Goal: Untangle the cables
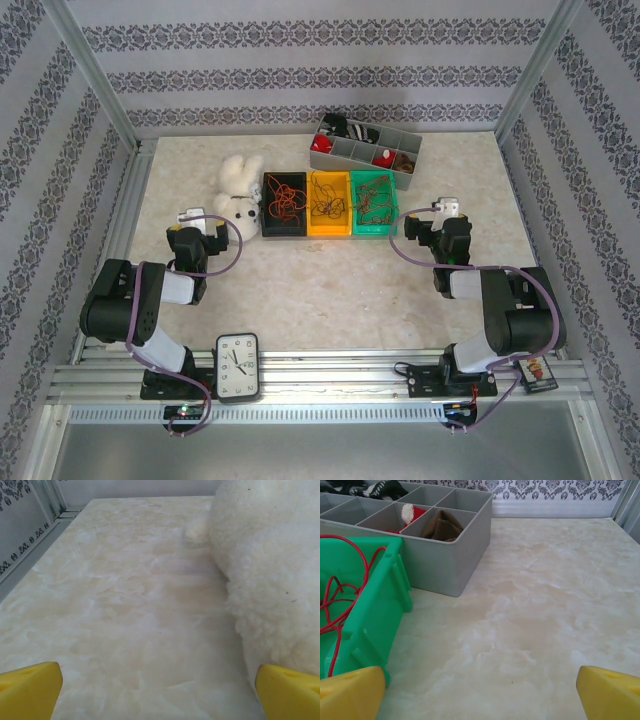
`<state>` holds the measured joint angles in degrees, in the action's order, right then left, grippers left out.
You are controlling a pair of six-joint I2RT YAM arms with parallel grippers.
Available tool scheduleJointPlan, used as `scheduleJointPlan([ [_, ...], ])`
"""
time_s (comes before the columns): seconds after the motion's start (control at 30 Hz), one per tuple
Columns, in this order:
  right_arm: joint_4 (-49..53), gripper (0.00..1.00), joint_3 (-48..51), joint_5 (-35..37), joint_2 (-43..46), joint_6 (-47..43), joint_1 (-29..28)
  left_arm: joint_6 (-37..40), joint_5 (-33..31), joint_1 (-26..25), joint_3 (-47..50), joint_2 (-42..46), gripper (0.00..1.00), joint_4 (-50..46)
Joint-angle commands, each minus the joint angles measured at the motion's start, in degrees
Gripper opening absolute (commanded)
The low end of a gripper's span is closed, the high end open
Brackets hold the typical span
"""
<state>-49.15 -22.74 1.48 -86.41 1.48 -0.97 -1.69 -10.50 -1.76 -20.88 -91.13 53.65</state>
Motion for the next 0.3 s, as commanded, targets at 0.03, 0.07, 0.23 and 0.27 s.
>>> scheduleJointPlan([
  [0.03,-0.82,0.98,-0.08,-1.19,-0.34,0.24,0.69,0.01,1.43,0.43,-0.39,-0.28,1.00,2.82],
  [0.07,-0.77,0.98,-0.13,-1.14,-0.34,0.19,0.71,-0.04,1.49,0.49,-0.39,-0.23,0.99,2.72],
  [0.23,-1.03,0.98,-0.02,-1.21,-0.27,0.17,0.59,-0.06,1.54,0.44,-0.39,-0.19,1.00,2.69],
  [0.27,-1.04,0.98,0.08,-1.16,-0.25,0.11,0.65,-0.06,1.54,0.49,-0.39,-0.21,1.00,2.69],
])
